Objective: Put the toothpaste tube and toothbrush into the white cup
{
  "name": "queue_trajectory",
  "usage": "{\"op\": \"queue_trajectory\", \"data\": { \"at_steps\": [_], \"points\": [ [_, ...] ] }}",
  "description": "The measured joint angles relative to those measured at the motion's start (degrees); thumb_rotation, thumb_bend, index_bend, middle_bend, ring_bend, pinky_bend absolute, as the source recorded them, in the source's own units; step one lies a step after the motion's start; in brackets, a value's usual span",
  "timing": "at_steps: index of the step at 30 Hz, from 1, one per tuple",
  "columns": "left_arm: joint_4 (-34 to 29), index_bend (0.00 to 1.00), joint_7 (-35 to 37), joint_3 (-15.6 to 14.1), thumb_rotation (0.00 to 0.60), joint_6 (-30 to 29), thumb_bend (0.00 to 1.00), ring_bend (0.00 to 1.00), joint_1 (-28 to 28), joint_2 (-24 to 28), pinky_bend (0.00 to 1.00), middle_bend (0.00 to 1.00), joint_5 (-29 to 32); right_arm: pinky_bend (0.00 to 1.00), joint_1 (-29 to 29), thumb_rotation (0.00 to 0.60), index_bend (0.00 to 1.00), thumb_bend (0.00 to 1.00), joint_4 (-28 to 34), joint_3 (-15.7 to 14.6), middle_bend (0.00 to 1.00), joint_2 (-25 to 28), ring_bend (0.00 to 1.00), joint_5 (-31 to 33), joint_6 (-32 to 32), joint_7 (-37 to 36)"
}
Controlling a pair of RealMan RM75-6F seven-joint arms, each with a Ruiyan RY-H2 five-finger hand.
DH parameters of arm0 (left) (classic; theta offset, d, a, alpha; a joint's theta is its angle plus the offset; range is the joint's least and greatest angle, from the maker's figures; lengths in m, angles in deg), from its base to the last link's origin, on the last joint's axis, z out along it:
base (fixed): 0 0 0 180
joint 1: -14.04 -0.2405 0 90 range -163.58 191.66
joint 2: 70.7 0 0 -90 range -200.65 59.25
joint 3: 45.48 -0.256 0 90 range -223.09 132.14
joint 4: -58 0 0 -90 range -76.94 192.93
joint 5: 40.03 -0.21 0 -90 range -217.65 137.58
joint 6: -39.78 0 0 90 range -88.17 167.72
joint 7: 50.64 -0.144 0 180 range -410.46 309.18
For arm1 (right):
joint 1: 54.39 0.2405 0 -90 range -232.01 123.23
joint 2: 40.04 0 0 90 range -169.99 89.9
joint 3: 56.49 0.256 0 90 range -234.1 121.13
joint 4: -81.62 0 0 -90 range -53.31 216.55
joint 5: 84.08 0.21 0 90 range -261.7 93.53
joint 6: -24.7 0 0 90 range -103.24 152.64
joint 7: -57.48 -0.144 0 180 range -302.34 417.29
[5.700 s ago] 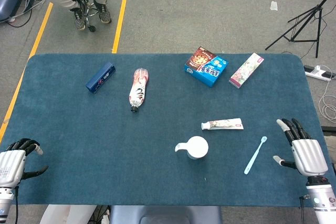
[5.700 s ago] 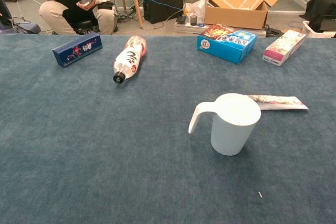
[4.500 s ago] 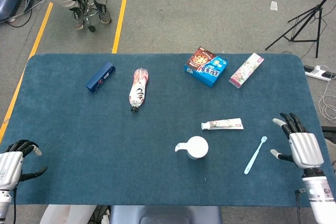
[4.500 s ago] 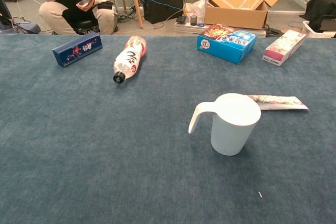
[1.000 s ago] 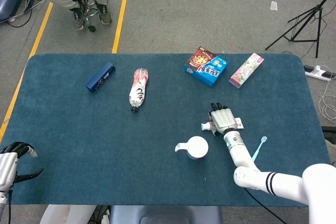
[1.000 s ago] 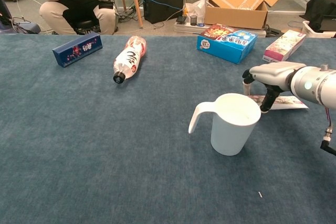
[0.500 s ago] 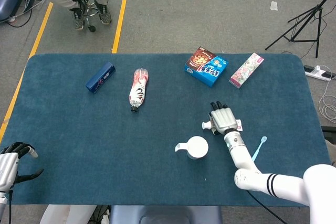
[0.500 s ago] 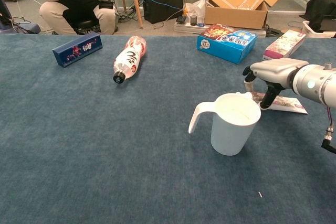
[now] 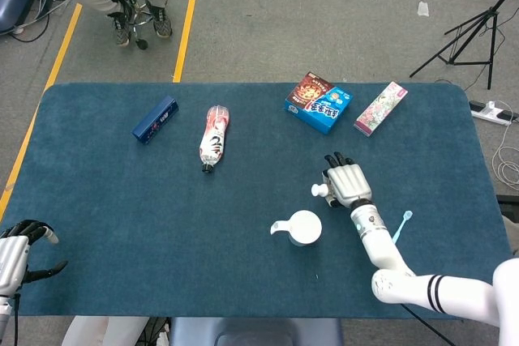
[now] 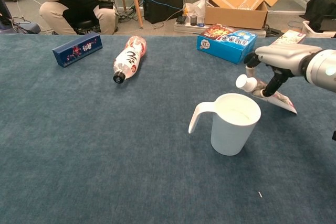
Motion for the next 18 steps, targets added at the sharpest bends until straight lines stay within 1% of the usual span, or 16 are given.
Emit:
{"op": "queue_trajectory", "data": {
  "at_steps": [6, 18],
  "points": [
    [0.11, 0.51, -0.48, 0.0, 0.6, 0.18, 0.0, 0.23, 0.08, -0.21, 0.28, 0.38, 0.22, 0.19, -1.33, 0.6, 0.65, 0.34, 6.46, 0.68, 0.15, 4.08, 0.0, -3.0, -2.86, -1.17],
    [0.08, 0.5, -1.04, -0.05, 0.6, 0.15, 0.0, 0.23, 0.06, -0.39, 0.28, 0.38, 0.31, 0.19, -2.68, 0.6, 0.65, 0.34, 16.76, 1.97, 0.15, 9.47, 0.0, -8.35, -6.98, -1.86]
  ]
}}
